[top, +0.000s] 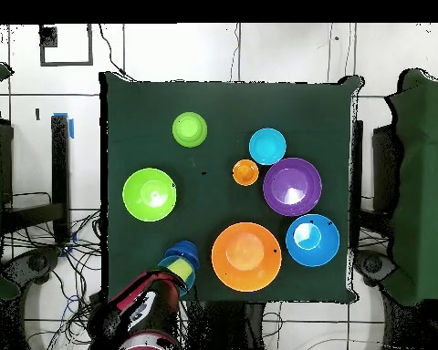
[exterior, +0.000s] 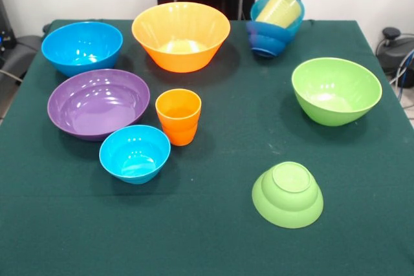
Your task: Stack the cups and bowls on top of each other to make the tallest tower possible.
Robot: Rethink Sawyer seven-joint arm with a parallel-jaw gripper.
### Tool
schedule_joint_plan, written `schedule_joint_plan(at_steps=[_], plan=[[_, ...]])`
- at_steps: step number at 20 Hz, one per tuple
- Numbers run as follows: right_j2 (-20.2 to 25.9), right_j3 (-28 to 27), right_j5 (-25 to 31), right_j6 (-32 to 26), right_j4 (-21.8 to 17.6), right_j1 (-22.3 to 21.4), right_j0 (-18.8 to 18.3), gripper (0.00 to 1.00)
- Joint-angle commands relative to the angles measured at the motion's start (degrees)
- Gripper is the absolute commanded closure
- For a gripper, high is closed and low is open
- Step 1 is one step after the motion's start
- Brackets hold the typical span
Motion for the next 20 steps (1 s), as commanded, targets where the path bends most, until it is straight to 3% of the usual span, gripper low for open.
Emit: schedule_joint_plan(at_steps=[1, 5, 11, 12, 20], plan=[[3.13, -0.81, -3.89, 7.30, 0.34, 1.59, -1.23, 1.00], [5.36, -0.91, 0.34, 4.67, 1.13, -0.49, -3.52, 1.00], [5.89, -2.06, -1.03, 4.55, 0.43, 0.58, -4.28, 1.00], [5.97, -1.97, -1.40, 4.71, 0.29, 0.47, -4.35, 0.00], [5.93, -2.49, -0.41, 4.81, 0.67, 0.21, -4.04, 0.00]])
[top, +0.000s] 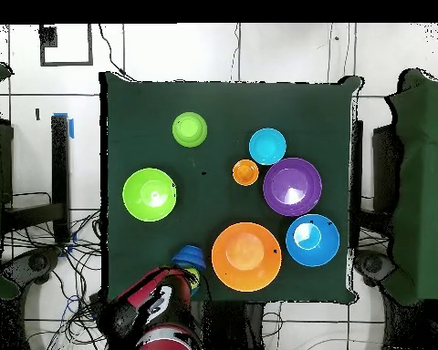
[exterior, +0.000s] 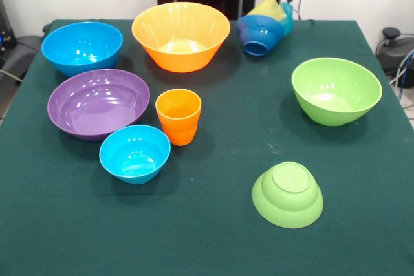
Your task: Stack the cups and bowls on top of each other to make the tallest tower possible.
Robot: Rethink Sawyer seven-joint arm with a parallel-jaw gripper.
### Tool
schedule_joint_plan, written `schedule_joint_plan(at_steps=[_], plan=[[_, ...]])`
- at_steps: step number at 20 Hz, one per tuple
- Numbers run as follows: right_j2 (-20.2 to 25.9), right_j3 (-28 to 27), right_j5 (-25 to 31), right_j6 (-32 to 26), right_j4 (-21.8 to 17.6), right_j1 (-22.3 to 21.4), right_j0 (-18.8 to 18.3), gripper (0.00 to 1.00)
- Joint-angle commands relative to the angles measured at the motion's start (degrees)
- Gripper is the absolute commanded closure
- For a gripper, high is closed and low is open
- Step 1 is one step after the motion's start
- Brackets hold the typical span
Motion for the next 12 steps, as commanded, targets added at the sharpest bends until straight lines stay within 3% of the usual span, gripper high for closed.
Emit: schedule_joint_plan(at_steps=[1, 6, 12], plan=[[5.58, -2.42, -0.44, 5.22, 1.19, 0.41, -0.84, 0.00], [5.46, -2.23, 0.15, 5.05, 1.26, -0.56, -1.19, 0.00], [7.92, 0.93, 2.88, 3.53, 2.51, -4.13, -4.12, 0.00]])
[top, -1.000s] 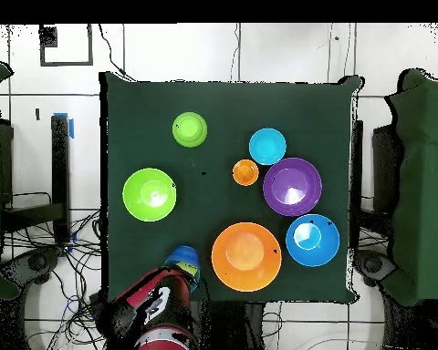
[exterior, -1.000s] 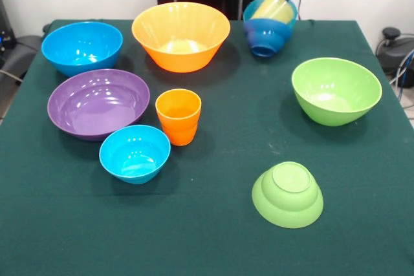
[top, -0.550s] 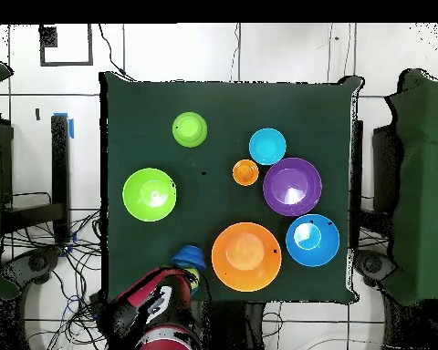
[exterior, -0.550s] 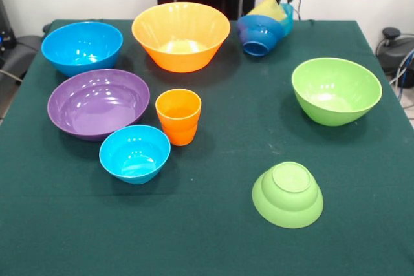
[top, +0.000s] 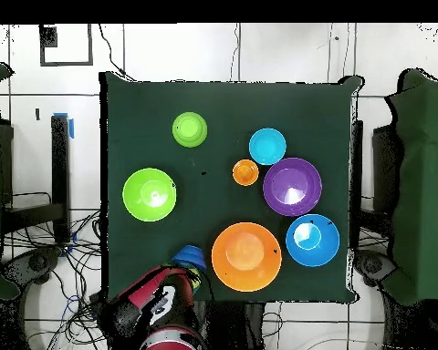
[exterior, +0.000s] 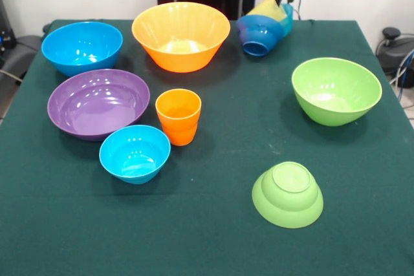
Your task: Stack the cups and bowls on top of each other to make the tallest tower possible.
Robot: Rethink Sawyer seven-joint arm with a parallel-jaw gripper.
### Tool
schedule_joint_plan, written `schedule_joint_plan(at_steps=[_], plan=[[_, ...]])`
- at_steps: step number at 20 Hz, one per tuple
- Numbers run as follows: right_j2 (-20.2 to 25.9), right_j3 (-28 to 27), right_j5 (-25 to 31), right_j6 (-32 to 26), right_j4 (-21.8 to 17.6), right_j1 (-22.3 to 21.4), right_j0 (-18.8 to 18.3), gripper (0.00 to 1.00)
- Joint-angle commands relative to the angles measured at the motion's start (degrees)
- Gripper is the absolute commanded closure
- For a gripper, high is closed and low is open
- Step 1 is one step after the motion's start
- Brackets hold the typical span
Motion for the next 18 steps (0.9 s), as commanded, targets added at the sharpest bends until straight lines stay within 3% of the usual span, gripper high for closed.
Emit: schedule_joint_plan(at_steps=[1, 5, 7, 18], plan=[[7.84, 2.20, 3.70, 3.27, 3.02, -4.53, -3.62, 0.00], [11.18, 7.09, 9.58, 1.38, 6.82, -14.07, -6.13, 0.00], [12.54, 8.01, 12.37, 0.54, 8.68, -16.51, -7.00, 0.00], [13.90, 4.81, 16.78, -0.60, 9.04, -16.22, -7.32, 0.00]])
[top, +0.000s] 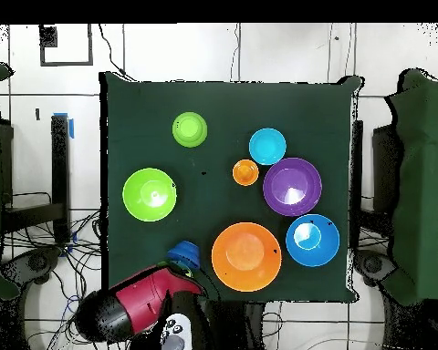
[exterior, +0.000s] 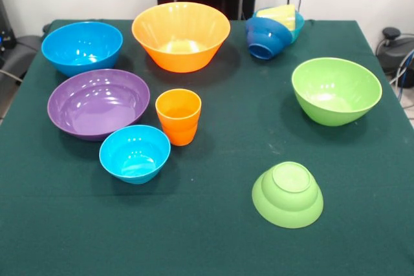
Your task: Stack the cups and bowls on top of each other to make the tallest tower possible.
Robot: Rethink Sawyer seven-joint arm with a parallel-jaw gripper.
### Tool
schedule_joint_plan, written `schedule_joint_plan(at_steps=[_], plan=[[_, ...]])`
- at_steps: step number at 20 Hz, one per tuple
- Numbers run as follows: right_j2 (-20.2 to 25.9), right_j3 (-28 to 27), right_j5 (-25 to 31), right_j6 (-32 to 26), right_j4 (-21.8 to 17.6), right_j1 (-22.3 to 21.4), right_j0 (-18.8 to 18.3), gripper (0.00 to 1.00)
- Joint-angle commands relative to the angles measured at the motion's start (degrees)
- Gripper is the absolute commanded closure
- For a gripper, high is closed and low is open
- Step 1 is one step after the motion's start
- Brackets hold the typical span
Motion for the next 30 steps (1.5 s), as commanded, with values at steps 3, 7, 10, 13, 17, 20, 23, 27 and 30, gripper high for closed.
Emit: schedule_joint_plan(at_steps=[3, 7, 10, 13, 17, 20, 23, 27, 30], plan=[[6.11, -2.40, 4.23, -0.84, -1.07, 3.97, -1.33, 0.00], [5.85, -5.66, 2.44, -1.79, -3.18, 8.75, -2.91, 0.00], [5.58, -7.69, 2.66, -2.57, -4.15, 10.63, -3.79, 0.00], [5.62, -9.72, 1.76, -3.29, -5.47, 13.10, -4.75, 0.00], [6.02, -11.87, 1.15, -4.25, -7.19, 15.54, -6.08, 0.00], [6.70, -12.73, 2.01, -4.94, -7.78, 15.95, -7.12, 0.00], [7.48, -13.66, 2.92, -5.46, -8.31, 16.66, -8.15, 0.00], [8.25, -14.57, 3.17, -5.99, -9.19, 18.03, -9.72, 0.00], [8.72, -15.24, 3.80, -6.43, -9.77, 18.63, -10.60, 0.00]])
